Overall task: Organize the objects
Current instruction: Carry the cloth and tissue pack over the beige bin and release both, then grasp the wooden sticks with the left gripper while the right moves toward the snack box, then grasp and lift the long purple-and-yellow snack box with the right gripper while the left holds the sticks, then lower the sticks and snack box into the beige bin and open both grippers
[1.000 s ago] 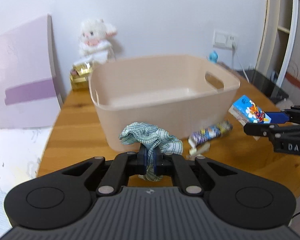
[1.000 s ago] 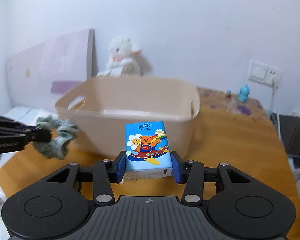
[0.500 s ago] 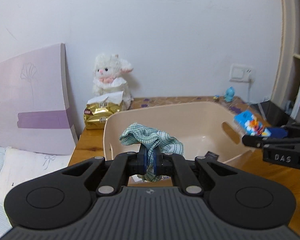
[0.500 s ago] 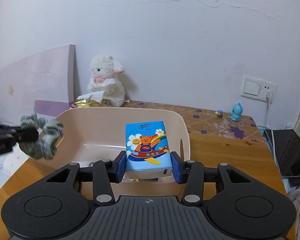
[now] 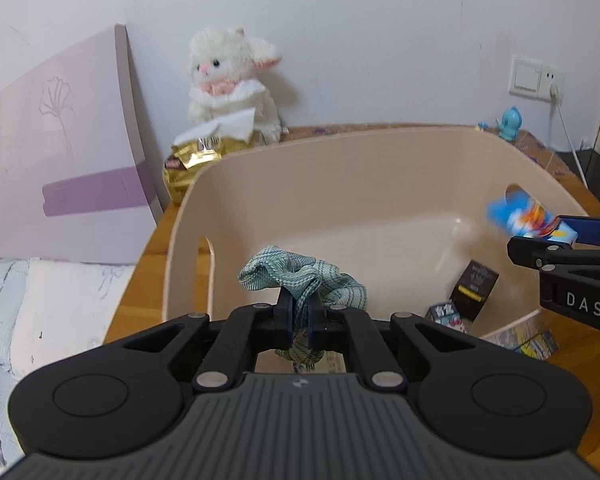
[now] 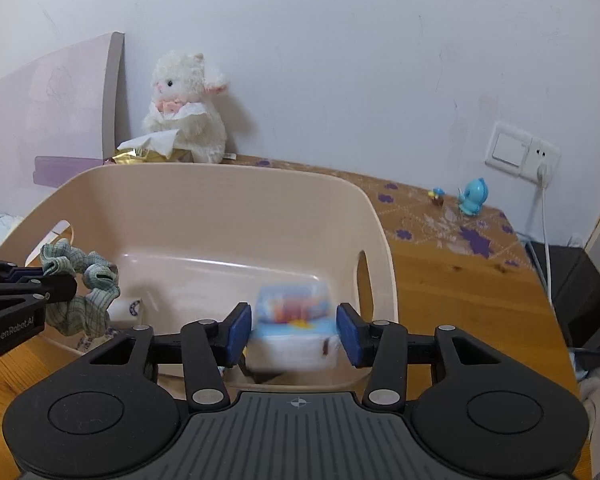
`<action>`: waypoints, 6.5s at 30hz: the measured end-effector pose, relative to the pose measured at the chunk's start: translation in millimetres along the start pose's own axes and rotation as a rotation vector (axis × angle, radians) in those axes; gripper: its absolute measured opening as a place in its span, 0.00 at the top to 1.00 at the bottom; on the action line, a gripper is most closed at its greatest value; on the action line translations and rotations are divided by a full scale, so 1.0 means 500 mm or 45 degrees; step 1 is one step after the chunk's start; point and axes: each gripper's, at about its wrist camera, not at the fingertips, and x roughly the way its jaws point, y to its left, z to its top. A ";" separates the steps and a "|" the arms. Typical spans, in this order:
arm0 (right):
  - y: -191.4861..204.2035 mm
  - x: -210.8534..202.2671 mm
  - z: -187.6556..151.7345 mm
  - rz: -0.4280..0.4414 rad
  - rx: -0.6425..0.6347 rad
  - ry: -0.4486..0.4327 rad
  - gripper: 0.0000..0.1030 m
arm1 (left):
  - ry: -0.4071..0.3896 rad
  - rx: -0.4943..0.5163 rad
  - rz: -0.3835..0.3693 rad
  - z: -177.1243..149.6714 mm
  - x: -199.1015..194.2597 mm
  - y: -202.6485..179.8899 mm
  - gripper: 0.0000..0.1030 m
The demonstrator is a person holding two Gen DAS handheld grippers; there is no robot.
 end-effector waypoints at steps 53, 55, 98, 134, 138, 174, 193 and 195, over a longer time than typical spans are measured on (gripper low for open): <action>-0.155 0.023 -0.167 -0.149 0.211 0.064 0.00 | 0.136 0.132 -0.322 -0.177 0.023 -0.131 0.65; -0.158 0.044 -0.165 -0.147 0.221 0.074 0.00 | 0.133 0.126 -0.300 -0.182 0.018 -0.121 0.65; -0.062 -0.053 -0.226 0.028 -0.154 0.168 0.06 | 0.161 -0.003 -0.215 -0.179 0.036 -0.027 0.65; 0.031 -0.276 -0.131 0.396 -0.460 -0.062 0.78 | -0.092 0.081 -0.186 -0.194 -0.197 0.035 0.66; 0.011 -0.309 -0.084 0.351 -0.394 -0.171 0.78 | -0.184 0.074 -0.168 -0.154 -0.237 0.035 0.66; 0.016 0.024 0.026 0.002 -0.169 0.056 0.51 | 0.122 -0.040 0.056 0.005 0.092 -0.010 0.44; -0.001 -0.118 0.016 0.019 -0.148 -0.078 0.02 | -0.053 -0.037 0.029 0.006 -0.030 0.002 0.11; 0.000 -0.138 0.004 -0.001 -0.145 -0.113 0.00 | -0.063 -0.052 0.010 0.001 -0.047 0.009 0.11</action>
